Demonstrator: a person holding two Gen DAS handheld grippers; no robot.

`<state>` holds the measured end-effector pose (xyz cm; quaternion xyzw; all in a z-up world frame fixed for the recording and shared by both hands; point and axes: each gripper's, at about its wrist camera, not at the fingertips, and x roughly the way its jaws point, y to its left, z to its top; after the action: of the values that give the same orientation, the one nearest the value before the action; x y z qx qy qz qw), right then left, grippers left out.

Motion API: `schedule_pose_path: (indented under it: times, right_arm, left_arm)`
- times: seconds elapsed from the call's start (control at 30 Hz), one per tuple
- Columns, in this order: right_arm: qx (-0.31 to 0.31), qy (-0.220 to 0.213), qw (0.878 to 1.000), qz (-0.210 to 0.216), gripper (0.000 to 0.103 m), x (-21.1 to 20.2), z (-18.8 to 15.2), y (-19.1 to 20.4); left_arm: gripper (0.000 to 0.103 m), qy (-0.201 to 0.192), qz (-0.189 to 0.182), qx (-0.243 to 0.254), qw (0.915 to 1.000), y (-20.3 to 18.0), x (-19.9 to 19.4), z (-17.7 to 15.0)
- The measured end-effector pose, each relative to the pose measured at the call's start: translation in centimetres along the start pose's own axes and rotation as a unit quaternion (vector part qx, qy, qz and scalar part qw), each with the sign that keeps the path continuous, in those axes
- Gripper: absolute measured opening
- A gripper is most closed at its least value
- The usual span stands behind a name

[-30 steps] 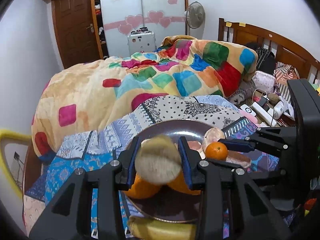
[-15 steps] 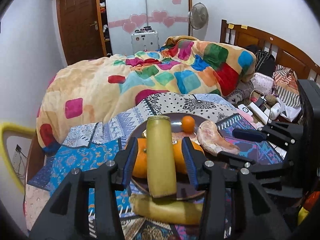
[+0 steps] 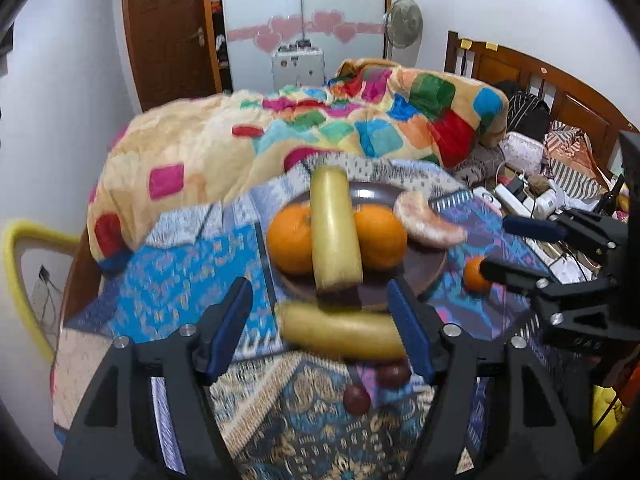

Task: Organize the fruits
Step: 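Lower the bamboo shoot and tangerine onto the plate and open both grippers, then move left gripper toward a brown date while right gripper approaches another bamboo shoot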

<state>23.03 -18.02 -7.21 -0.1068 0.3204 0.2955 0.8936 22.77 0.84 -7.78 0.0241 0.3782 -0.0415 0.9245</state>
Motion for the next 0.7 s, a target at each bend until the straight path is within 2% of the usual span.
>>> schedule_pose_path:
  times: [0.17,0.3,0.47,0.7]
  right_arm:
    - [0.004,0.004,1.0,-0.001,0.052,-0.5,-1.4,0.0]
    - [0.014,0.01,1.0,0.004,0.052,-0.5,-2.4,-0.3]
    - [0.021,0.018,1.0,0.009,0.052,-0.3,-3.1,-0.8]
    - [0.012,0.025,0.999,0.036,0.052,0.9,-2.9,0.3]
  left_arm:
    - [0.073,0.025,-0.004,-0.001,0.9997,-1.0,1.1,-1.9]
    - [0.083,0.039,-0.016,-0.004,0.9991,-2.3,2.2,-2.6]
    - [0.084,0.051,-0.015,0.001,0.9986,-3.9,3.6,-2.6]
    - [0.084,0.026,0.005,-0.002,0.9997,-2.3,2.2,-3.4]
